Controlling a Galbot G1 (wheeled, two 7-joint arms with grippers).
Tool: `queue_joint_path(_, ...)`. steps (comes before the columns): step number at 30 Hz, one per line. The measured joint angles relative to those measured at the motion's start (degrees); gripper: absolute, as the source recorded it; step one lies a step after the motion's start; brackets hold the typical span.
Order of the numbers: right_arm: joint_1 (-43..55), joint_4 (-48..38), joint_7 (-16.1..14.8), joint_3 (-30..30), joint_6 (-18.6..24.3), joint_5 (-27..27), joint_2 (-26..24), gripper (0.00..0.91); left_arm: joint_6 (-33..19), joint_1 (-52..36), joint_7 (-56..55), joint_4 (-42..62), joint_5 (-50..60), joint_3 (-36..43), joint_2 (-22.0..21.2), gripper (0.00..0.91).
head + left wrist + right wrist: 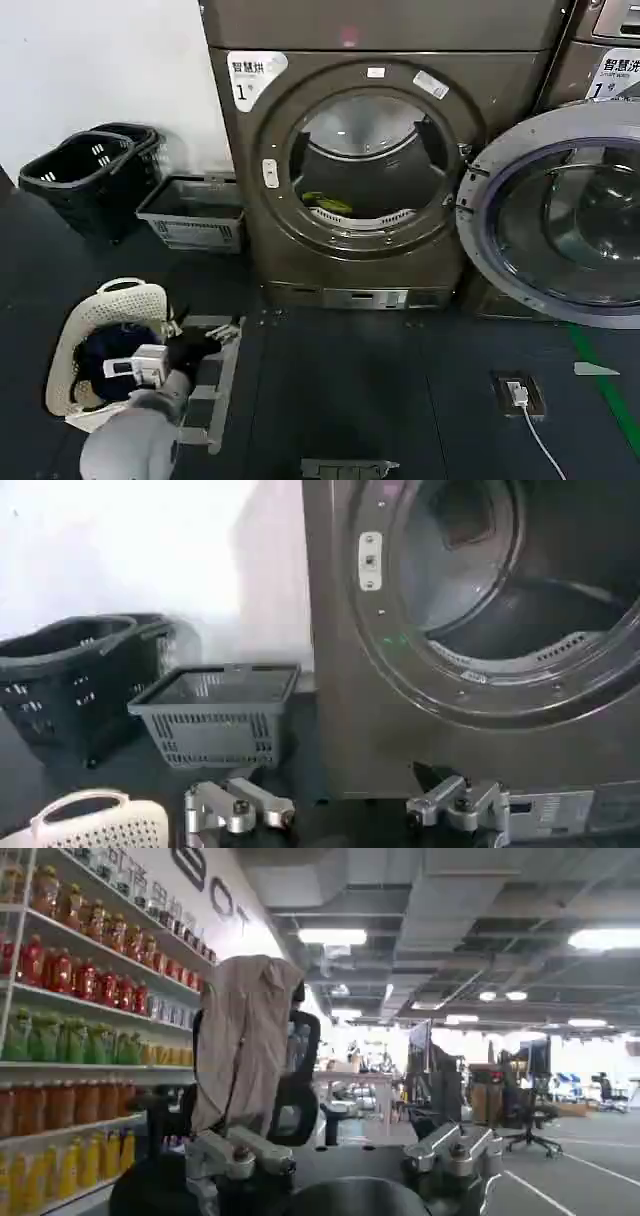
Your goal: Grasp the clothes from the dryer.
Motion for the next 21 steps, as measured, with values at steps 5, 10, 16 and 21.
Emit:
queue_joint_path(5,0.0,-0.7,0.9,-0.7,2.2,0.0,0.1,0.907,0.0,0.2,0.3,-0.4,0.1,0.1,-0.1,0.907)
queue_joint_path(10,0.0,-1.1,2.0,-1.1,2.9,0.7,-0.2,0.907,0.0,0.2,0.3,-0.3,0.3,0.2,-0.1,0.907)
queue_joint_path(16,0.1,-1.3,2.8,-1.6,3.2,1.6,-0.3,0.907,0.0,0.2,0.3,-0.5,0.4,0.2,-0.1,0.907)
queue_joint_path(21,0.1,-1.3,3.2,-1.9,3.3,2.0,-0.3,0.907,0.0,0.2,0.3,-0.6,0.4,0.1,0.1,0.907)
